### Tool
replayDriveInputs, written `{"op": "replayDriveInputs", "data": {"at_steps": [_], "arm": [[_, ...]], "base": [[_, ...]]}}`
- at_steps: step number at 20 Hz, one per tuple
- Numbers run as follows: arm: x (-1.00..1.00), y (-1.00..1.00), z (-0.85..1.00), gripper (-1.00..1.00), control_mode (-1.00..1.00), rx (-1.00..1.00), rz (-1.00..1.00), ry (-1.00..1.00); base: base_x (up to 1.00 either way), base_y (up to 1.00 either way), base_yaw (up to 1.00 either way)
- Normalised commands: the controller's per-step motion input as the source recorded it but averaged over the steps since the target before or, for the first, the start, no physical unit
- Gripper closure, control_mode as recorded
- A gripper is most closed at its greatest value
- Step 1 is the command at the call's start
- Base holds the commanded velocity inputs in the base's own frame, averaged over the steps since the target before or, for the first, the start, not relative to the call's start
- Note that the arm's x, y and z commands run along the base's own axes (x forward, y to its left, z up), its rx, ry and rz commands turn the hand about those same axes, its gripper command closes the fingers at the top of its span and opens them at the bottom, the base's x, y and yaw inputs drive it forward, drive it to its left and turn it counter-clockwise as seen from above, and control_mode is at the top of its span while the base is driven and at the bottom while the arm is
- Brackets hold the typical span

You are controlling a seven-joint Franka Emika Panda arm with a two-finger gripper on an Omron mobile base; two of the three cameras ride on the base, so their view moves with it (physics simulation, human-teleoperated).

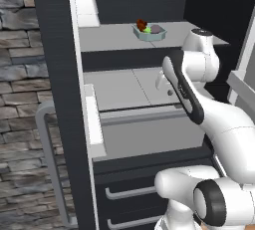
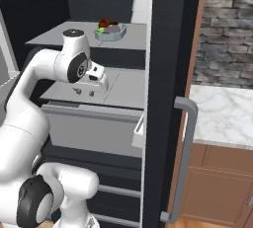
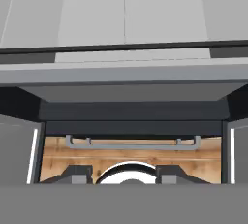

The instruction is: Place the tupperware containing the chicken drumstick and eggplant meal in the microwave. Close the microwave door and press the start button to reheat the meal.

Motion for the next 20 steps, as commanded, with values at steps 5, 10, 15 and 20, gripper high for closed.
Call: {"op": "replayDriveInputs", "data": {"at_steps": [5, 10, 15, 20], "arm": [[-0.09, 0.0, 0.08, -1.0, -1.0, 0.0, 0.0, -0.24], [-0.33, 0.0, 0.39, -1.0, -1.0, 0.0, 0.0, -0.57], [-0.2, 0.0, 0.49, -1.0, -1.0, 0.0, -0.02, -0.56], [0.0, 0.0, 0.57, -1.0, -1.0, 0.03, -0.04, -0.33]], "base": [[0.0, 0.0, 0.0], [0.0, 0.0, 0.0], [0.0, 0.0, 0.0], [0.0, 0.0, 0.0]]}}
